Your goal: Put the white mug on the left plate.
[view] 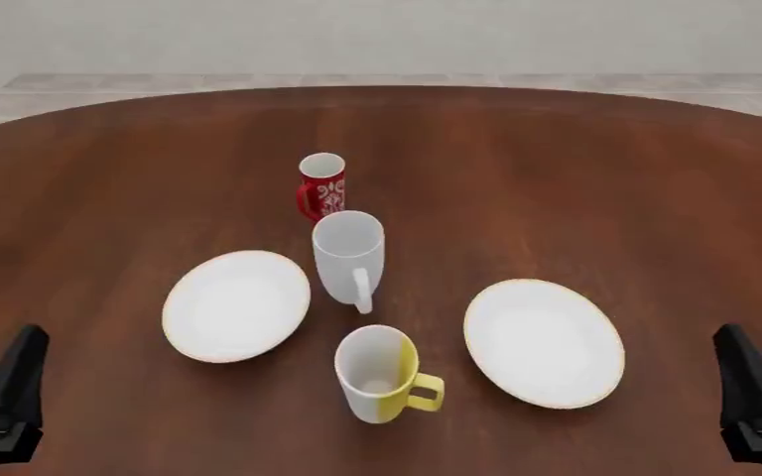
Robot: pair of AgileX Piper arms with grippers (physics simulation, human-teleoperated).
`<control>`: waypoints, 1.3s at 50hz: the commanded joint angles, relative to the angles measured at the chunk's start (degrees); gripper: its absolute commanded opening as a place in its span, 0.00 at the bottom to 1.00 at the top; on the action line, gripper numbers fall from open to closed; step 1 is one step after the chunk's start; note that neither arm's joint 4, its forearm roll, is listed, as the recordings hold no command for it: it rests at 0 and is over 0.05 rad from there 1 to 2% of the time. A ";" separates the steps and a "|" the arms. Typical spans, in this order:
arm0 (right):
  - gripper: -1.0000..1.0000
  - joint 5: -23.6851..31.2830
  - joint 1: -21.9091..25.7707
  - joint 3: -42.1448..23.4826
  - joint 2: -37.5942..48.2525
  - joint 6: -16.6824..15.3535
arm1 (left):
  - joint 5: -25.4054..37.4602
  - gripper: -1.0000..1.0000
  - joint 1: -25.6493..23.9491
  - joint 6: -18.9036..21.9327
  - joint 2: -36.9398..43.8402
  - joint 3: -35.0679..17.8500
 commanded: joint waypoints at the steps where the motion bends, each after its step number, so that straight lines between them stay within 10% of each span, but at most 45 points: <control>1: 1.00 -0.16 -0.55 -0.02 0.34 -0.38 | -0.07 1.00 0.00 0.00 0.26 -0.15; 29: 1.00 -4.74 1.53 -6.17 10.21 2.01 | -0.07 1.00 -0.01 0.01 0.27 -0.15; 65: 1.00 -12.36 7.99 -24.75 48.21 7.99 | -0.07 1.00 0.01 0.00 0.25 -0.15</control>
